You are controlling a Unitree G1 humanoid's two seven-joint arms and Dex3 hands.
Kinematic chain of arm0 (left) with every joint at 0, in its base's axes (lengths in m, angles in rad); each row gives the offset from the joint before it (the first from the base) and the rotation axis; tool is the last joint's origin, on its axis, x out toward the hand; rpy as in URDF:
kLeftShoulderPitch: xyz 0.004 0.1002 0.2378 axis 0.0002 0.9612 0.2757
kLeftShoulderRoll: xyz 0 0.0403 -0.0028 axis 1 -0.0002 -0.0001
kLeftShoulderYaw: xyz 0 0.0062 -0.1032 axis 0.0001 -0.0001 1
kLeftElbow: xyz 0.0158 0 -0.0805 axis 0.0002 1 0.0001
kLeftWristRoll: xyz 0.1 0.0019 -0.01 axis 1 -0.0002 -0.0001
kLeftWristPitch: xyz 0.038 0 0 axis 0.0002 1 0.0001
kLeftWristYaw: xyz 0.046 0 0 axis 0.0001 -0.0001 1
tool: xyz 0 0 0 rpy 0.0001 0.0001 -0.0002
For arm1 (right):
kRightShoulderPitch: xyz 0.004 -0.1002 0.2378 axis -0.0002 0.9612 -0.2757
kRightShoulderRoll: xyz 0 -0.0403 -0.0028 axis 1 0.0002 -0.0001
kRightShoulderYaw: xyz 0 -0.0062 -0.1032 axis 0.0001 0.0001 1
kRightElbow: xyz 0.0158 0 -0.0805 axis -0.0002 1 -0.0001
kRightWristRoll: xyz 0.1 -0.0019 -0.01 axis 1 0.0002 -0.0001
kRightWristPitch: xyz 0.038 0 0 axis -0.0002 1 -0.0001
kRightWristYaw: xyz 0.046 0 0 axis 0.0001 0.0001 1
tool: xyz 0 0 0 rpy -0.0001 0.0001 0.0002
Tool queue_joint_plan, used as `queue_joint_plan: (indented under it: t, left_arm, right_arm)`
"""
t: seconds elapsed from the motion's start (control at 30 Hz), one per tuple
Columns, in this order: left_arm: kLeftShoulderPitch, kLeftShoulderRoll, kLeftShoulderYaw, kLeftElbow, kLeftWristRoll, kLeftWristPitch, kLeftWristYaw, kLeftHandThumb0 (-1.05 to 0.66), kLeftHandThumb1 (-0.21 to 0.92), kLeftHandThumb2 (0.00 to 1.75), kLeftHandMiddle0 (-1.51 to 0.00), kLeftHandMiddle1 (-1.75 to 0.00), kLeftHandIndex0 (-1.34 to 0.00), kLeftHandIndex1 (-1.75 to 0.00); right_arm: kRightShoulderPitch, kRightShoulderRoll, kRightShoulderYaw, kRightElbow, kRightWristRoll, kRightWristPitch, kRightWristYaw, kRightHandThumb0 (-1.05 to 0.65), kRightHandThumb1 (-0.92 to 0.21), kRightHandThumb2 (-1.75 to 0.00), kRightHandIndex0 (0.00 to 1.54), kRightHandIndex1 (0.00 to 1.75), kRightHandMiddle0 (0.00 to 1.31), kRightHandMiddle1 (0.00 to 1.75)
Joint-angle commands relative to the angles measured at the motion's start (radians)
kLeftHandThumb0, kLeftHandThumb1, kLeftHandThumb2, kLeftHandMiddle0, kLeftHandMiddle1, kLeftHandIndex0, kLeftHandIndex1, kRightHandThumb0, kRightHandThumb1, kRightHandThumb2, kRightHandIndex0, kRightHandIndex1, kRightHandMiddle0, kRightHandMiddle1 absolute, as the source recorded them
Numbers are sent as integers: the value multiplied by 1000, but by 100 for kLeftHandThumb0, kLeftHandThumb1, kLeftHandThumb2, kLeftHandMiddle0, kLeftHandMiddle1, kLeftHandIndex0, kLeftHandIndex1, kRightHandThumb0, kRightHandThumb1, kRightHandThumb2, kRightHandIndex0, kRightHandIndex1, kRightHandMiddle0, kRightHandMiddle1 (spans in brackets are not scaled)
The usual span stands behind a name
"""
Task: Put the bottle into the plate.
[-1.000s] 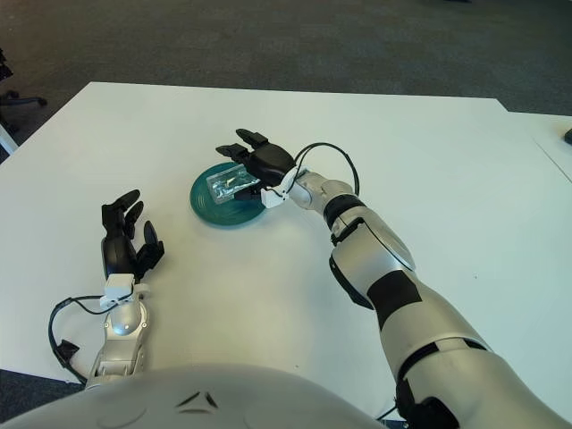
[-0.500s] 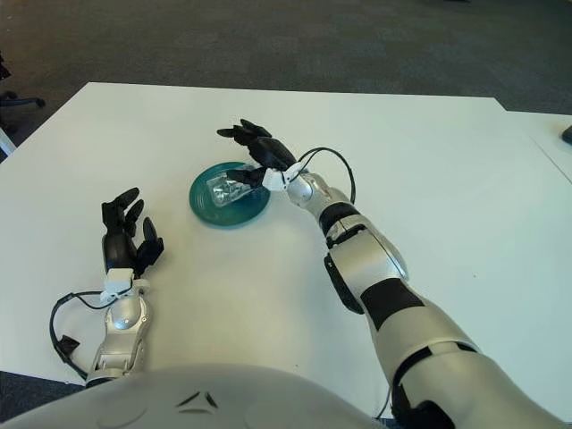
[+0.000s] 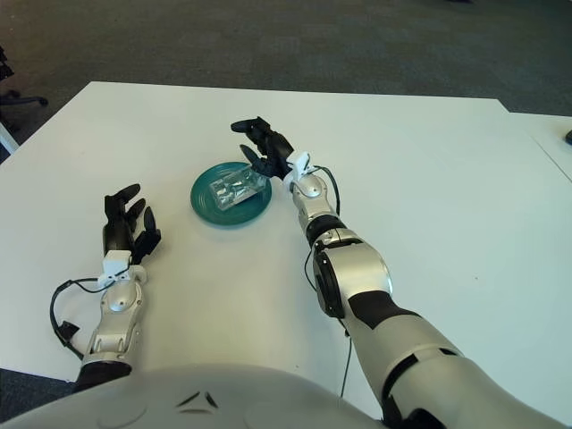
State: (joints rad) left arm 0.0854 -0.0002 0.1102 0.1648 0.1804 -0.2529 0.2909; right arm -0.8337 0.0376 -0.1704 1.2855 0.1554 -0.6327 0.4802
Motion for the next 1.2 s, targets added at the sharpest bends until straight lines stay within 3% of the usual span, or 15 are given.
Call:
queue_joint_plan:
  t: [0.0,0.53,0.77,1.17]
  left_arm:
    - [-32,28,10,36,-13,15,-21,-78,92,66,-31,-28,-4,-102]
    - [-16,37,9,72,-41,-52,-36,-80,92,64,-32,-18,0,-98]
    - [-2,13,30,60,-95,-89,-33,-72,92,66,-37,-19,0,-98]
    - [8,14,49,60,-165,-107,-88,-62,92,61,-48,-29,-13,-101]
  right_arm:
    - [36,-5,-48,-27,50,29,29,-59,-81,-59,47,68,13,110]
    - [68,23,-49,-47,22,18,16,-56,-82,-58,51,77,14,110]
    - [89,-2,-93,-32,58,63,31,-56,-79,-64,51,80,11,110]
    - [107,-11,-140,-34,71,75,17,-59,-79,-68,49,92,16,113]
